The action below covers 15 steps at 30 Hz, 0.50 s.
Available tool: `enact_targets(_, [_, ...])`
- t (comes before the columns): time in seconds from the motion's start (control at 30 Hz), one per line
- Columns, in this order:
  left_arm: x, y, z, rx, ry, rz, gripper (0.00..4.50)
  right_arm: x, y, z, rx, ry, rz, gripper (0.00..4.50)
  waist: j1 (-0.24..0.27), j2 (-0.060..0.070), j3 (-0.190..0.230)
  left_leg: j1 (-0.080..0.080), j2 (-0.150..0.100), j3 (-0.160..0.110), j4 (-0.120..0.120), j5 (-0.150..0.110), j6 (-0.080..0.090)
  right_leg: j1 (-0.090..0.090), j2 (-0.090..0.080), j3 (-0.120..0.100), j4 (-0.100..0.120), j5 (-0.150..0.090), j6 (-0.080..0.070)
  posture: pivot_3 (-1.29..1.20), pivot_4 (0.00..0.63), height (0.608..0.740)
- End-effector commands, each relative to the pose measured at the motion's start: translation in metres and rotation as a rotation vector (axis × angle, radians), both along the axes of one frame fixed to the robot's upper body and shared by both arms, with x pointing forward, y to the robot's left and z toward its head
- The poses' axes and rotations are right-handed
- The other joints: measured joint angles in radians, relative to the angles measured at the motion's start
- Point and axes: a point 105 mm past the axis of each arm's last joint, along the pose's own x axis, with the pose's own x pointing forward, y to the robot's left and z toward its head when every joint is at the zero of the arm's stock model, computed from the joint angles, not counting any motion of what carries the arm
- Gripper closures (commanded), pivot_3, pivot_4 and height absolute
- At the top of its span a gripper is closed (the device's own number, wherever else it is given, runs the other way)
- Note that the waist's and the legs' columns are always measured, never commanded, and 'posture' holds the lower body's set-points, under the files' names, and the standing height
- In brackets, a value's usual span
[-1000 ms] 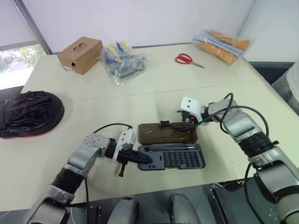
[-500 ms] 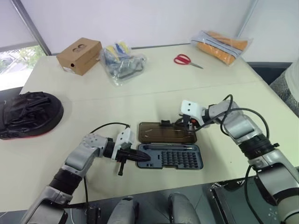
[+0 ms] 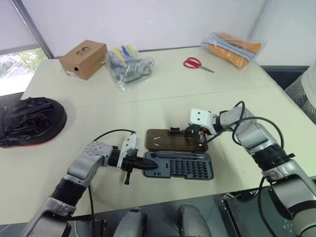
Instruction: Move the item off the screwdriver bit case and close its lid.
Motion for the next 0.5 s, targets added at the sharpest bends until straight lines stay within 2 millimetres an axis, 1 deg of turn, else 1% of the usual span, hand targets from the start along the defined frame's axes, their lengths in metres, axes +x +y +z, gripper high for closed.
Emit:
enact_targets(0.03, [0.007, 0.017, 0.016, -0.029, 0.046, 0.09, 4.5, 0.004, -0.007, 0.009, -0.107, -0.17, 0.007, 4.46, -0.001, 0.0, 0.0, 0.0, 0.0, 0.0, 0.0, 0.0, 0.0, 0.0, 0.0, 0.0, 0.0, 0.0, 0.0, 0.0, 0.15, 0.74])
enact_targets(0.13, [0.009, 0.023, 0.023, -0.051, 0.087, 0.128, 4.5, 0.001, -0.01, 0.01, -0.168, -0.236, 0.039, 4.46, 0.001, 0.0, 0.0, -0.001, 0.0, 0.0, 0.0, 0.0, 0.0, -0.001, 0.0, 0.0, 0.001, 0.0, 0.0, 0.0, 0.15, 0.74])
enact_targets(0.3, [0.02, 0.034, 0.04, -0.118, 0.124, 0.227, 4.5, -0.01, -0.004, 0.018, -0.169, -0.323, 0.069, 4.46, 0.005, 0.0, 0.0, -0.002, 0.0, 0.0, 0.001, 0.0, 0.0, -0.002, 0.0, 0.0, 0.0, 0.0, 0.0, 0.0, 0.15, 0.74])
enact_targets(0.37, [0.031, 0.039, 0.048, -0.155, 0.122, 0.285, 4.5, -0.014, 0.0, 0.026, -0.162, -0.372, 0.071, 4.46, 0.006, 0.0, 0.0, -0.002, 0.0, 0.0, 0.001, 0.0, 0.0, -0.002, 0.0, 0.0, 0.0, 0.0, 0.0, 0.0, 0.15, 0.74])
enact_targets(0.5, [0.049, 0.047, 0.056, -0.187, 0.101, 0.375, 4.5, -0.02, 0.007, 0.041, -0.149, -0.445, 0.069, 4.46, 0.005, 0.0, 0.0, -0.002, 0.0, 0.0, 0.001, 0.0, 0.0, -0.002, 0.0, 0.0, 0.0, 0.0, 0.0, 0.0, 0.15, 0.74])
